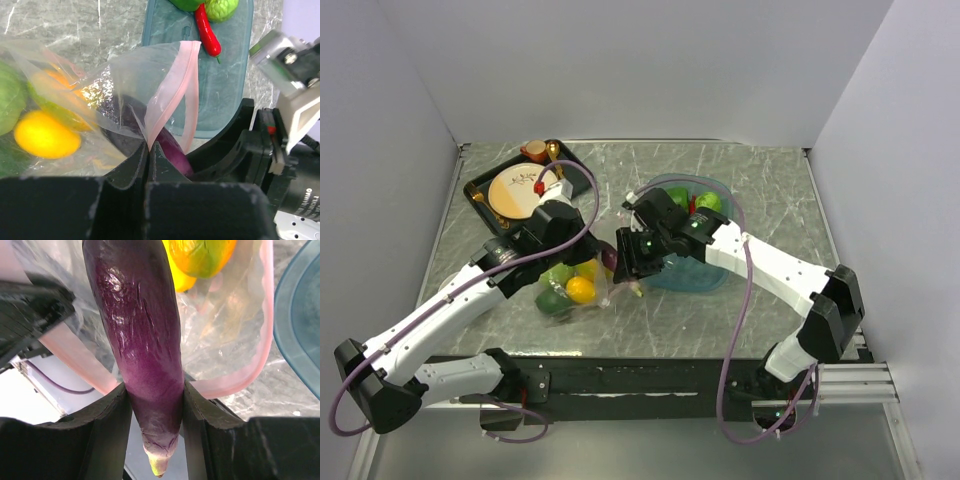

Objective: Place the food in the zip-top bag and seal the zipper
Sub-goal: Place the fake vegetable in the zipper food storage bag.

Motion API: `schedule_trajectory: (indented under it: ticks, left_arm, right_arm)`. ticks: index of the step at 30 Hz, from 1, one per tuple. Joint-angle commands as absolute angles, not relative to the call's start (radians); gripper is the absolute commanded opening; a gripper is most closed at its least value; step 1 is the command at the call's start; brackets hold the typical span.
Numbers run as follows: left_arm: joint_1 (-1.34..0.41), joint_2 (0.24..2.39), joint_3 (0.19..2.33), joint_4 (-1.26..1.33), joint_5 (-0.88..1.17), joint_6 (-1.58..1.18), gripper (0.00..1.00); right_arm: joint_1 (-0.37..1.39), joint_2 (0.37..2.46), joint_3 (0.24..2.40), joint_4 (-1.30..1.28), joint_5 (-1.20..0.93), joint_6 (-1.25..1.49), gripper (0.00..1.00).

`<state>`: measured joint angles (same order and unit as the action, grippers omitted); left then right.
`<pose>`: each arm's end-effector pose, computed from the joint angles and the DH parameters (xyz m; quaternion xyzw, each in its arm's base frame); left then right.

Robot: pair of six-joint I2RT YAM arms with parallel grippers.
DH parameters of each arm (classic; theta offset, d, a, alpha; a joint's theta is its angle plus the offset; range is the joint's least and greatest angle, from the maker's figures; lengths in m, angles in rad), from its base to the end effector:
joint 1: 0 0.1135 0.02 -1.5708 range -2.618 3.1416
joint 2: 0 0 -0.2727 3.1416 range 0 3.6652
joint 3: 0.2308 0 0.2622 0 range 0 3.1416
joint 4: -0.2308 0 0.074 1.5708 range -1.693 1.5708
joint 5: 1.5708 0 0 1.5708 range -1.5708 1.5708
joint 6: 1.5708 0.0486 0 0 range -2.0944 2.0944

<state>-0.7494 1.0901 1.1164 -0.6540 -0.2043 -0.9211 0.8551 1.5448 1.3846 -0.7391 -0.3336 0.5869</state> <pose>0.1867 -0.1603 0.3506 -0.1221 0.8790 -0.2741 0.3706 0.2170 0.2739 0.3107 -0.1787 0.9154 0.3322 0.1406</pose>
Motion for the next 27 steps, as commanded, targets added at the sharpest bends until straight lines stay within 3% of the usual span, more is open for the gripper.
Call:
schedule_trajectory:
  ticks: [1,7,13,21,27]
  left_arm:
    - [-0.747,1.069,1.106,-0.601,-0.178,-0.917,0.01]
    - [-0.747,1.046,1.103,-0.607,-0.186,-0.919,0.01]
    - [-0.747,1.031,1.109,-0.63,-0.198,-0.923,0.01]
    - [-0.747,1.006,1.137,-0.663,-0.245,-0.937,0.01]
    - [-0.732,0.945,1.25,-0.765,-0.412,-0.962,0.01]
  right_arm:
    - [0.861,1.535,1.458,-0.693,-0.316,0.63,0.41]
    - [0.864,1.643,1.597,-0.745,-0.249,0.612,0.5]
    - [0.867,1.666,1.609,-0.75,-0.189,0.598,0.71]
    - [0.859,1.448,1.482,-0.672,0.061,0.595,0.81]
    - [0.744,1.227,1.332,-0.623,0.198,0.594,0.9]
